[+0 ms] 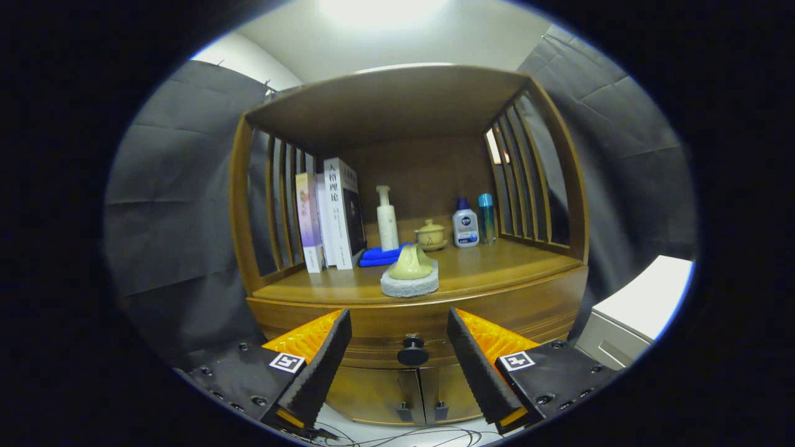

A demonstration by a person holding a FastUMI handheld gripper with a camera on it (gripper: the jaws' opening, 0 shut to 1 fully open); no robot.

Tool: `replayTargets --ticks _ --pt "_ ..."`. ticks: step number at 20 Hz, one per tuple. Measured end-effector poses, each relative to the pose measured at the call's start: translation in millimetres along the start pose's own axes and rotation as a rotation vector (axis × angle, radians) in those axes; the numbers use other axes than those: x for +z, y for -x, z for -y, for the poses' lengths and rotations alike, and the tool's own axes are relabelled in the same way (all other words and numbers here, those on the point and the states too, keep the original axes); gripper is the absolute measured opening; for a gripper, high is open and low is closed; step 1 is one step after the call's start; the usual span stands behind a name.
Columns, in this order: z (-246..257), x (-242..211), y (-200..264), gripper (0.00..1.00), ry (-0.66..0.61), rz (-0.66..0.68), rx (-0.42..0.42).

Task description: Pull open the drawer, take out the items inside it, and place them on the countertop above the cabinet.

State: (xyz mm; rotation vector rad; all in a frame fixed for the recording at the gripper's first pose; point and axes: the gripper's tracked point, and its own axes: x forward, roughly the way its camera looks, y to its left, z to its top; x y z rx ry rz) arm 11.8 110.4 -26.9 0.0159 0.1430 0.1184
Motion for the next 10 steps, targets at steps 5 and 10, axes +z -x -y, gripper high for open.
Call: replayTargets --ticks 5,10 --pt "14 12 46 0.98 0.036 0.064 -0.019" --pt "20 0 61 0.98 0.029 0.039 -0.013"
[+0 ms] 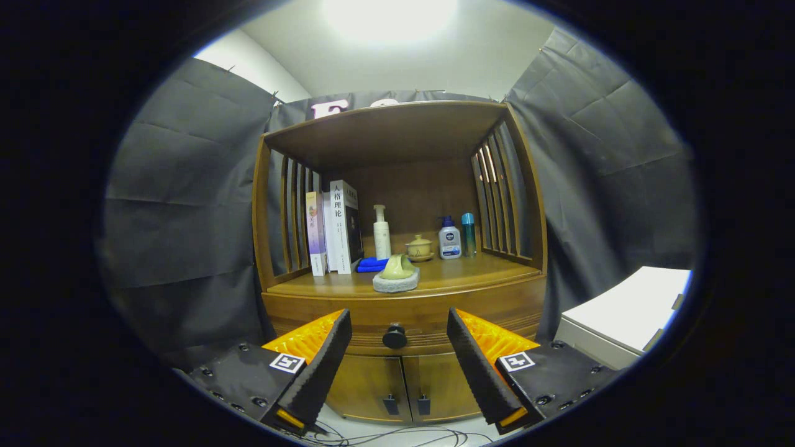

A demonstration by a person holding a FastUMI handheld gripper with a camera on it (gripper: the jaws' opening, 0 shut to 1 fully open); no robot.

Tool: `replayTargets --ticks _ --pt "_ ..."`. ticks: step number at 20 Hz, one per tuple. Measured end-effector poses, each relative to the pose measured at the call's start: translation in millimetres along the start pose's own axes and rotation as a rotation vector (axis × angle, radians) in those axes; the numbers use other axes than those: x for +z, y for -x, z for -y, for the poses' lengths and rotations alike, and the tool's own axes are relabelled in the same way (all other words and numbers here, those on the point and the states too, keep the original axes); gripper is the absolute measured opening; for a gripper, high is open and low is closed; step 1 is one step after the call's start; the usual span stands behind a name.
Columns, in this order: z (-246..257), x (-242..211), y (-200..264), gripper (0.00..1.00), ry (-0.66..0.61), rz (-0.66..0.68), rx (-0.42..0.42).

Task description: Pull open the drawer, take out the items inside it, and place them on the countertop above the cabinet.

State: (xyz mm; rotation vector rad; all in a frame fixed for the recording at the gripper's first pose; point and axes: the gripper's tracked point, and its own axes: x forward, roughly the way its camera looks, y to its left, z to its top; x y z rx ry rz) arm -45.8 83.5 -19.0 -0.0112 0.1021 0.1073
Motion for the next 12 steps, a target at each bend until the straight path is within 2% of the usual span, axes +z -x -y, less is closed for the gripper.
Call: replayTargets --ticks 12 --pt "-8 -20 -8 0.98 -0.003 -0.074 0.029"
